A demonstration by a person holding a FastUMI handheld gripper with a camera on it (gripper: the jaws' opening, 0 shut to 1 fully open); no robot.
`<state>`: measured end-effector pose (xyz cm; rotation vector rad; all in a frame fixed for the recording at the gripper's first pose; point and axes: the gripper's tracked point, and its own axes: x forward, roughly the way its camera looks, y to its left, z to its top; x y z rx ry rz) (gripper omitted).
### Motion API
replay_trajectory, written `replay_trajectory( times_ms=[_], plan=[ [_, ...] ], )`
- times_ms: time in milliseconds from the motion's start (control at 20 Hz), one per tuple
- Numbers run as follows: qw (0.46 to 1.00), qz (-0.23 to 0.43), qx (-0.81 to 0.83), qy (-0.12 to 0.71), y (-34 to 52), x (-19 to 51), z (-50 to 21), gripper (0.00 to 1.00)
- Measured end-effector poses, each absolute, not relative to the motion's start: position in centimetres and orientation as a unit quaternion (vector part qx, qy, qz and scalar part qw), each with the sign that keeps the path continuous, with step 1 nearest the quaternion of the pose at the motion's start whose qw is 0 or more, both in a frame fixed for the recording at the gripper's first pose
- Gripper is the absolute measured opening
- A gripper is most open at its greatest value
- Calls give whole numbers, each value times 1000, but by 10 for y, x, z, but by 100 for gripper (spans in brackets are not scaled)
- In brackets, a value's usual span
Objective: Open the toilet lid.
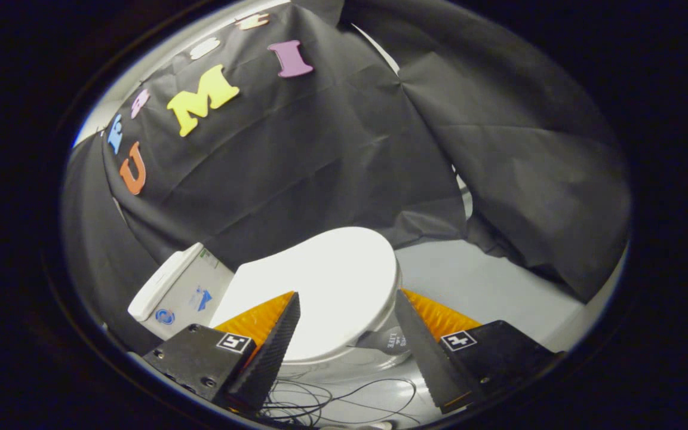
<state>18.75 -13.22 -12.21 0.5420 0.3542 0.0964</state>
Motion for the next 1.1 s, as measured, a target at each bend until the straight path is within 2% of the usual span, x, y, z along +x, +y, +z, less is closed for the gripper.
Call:
replay_trajectory(
  times_ms=[400,600,950,1100],
  plan=[
    [902,43,369,220,-154,196,-173,99],
    [863,53,443,239,-152,194,-185,96],
    [798,84,539,254,-140,196,-201,73],
    [793,86,550,249,-140,197,-200,57]
  ],
)
